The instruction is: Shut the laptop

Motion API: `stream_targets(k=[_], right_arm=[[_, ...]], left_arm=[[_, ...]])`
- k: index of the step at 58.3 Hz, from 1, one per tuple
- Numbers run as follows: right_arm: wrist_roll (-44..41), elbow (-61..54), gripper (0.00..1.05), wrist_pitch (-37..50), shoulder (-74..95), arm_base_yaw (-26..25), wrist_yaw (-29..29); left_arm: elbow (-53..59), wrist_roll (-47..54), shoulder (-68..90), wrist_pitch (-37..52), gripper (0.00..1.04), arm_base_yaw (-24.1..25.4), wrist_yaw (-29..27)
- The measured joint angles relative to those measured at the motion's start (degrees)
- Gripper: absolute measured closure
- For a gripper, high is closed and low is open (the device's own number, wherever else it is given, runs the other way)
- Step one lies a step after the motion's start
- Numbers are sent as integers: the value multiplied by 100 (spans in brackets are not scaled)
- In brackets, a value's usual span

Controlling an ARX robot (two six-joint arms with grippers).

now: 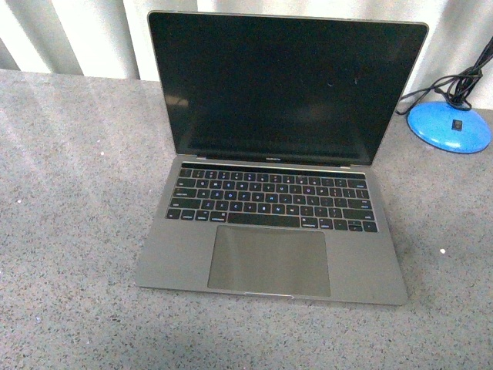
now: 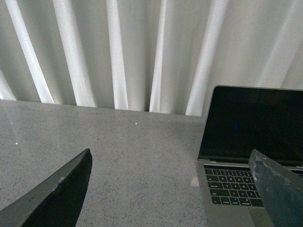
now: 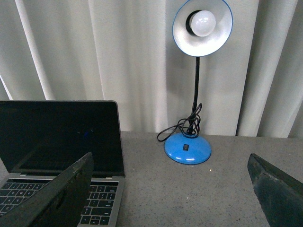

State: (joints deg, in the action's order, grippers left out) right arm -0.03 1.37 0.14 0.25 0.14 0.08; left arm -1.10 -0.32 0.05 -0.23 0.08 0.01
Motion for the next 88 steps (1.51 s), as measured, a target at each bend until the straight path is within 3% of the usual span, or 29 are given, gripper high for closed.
stream_targets(k=[59,62,66,69,80,83,88], right_arm=[[0,0,10,0,0,0,0],[26,22,10,-79,44,4,37],[238,505,10,-1342,750,-92,302],[225,734,10,-1943,1379,-391,214],[-280,922,10,-1648,2778,-1563,-490],[-581,1097,10,-1276,3215,-1779,-588],[-1189,1641,10,-490,4444,-1871,-804]], left_arm=[[0,0,0,0,7,0,0],[-129,-225,195,-415,7,-197,-645],[-398,-791,743,-1204,7,-518,-1681],[-396,-968,962,-1292,7,-538,-1882],[-520,-1091,1482,-887,7,-352,-1604],[-632,-955,1790,-601,7,-227,-1294],[-973,-566,2769,258,7,221,-275]])
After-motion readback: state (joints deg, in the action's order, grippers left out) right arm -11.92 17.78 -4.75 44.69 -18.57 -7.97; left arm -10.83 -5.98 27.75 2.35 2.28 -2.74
